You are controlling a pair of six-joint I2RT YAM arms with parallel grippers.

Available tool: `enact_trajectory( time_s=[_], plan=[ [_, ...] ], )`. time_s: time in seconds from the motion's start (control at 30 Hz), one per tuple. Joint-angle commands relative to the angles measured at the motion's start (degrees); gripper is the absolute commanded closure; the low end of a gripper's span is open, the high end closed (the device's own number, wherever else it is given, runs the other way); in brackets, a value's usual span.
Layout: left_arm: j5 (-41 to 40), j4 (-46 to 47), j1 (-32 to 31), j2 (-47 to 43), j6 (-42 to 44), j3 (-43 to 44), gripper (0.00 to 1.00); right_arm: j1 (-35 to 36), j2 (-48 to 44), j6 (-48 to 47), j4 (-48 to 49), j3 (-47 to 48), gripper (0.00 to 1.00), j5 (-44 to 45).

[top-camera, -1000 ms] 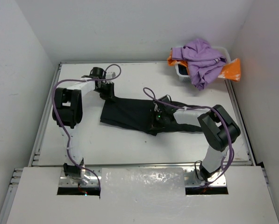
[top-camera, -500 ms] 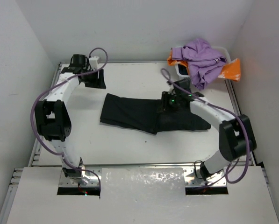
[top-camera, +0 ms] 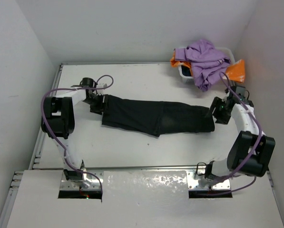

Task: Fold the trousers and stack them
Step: Fold the trousers

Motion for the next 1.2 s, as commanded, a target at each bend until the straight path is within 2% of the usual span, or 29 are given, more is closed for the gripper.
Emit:
enact_trajectory(
  time_s=[0.0,0.17,0.3,0.4,0.43,0.47,0.57,0.67,0.8,0.9,0.93,1.03,1.17],
  plan=[
    [5.9,2.61,-0.01,-1.89,-0.89,-1.97,0.46,-4.06,3.17,-4.71,-1.46,1.08,0.39,0.79],
    [6.87,3.05,-0.01,-5.05,0.43,-3.82,0.46,-5.47,9.41,-5.68,-0.23,3.19,0.39,2.2],
    [6.52,3.75,-0.01,-3.83,0.08,-5.49,0.47,-5.65,12.49,-5.6,0.82,2.94,0.4,3.43],
    [5.55,2.44,0.07,-1.54,0.69,-5.67,0.73,-5.74,13.37,-5.07,2.58,1.71,0.4,2.91],
    [5.73,1.48,0.07,-1.28,0.95,-5.06,0.92,-5.74,13.55,-5.15,2.5,1.53,0.4,2.82],
    [5.99,0.95,0.33,-1.36,1.56,-4.53,1.0,-5.74,13.46,-5.24,2.67,1.09,0.4,2.81],
    [5.04,-2.13,1.99,-2.93,3.06,0.98,1.0,-5.65,12.06,-5.6,4.77,-1.97,0.41,3.52],
    [3.28,-6.17,4.38,-5.57,4.82,7.74,1.0,-4.34,10.74,-5.07,7.32,-5.24,0.43,-0.87],
    [-0.33,-14.85,5.52,-8.74,10.16,18.04,1.0,3.55,9.42,-3.31,9.7,-8.05,0.45,-2.28],
    [2.19,-20.57,5.26,-9.71,12.46,25.69,1.0,7.87,7.5,0.81,12.68,-9.45,0.45,-4.03],
    [3.69,-21.64,5.0,-9.88,12.73,28.84,1.0,8.23,6.62,3.87,15.74,-10.85,0.45,-7.0],
    [9.23,-25.59,1.4,-10.67,13.7,34.21,1.0,8.24,3.1,7.05,17.61,-11.48,0.44,-10.01],
    [14.6,-25.52,-6.77,-11.12,10.11,37.3,1.0,8.15,0.81,5.58,12.8,-7.62,0.43,-10.37]
  ],
)
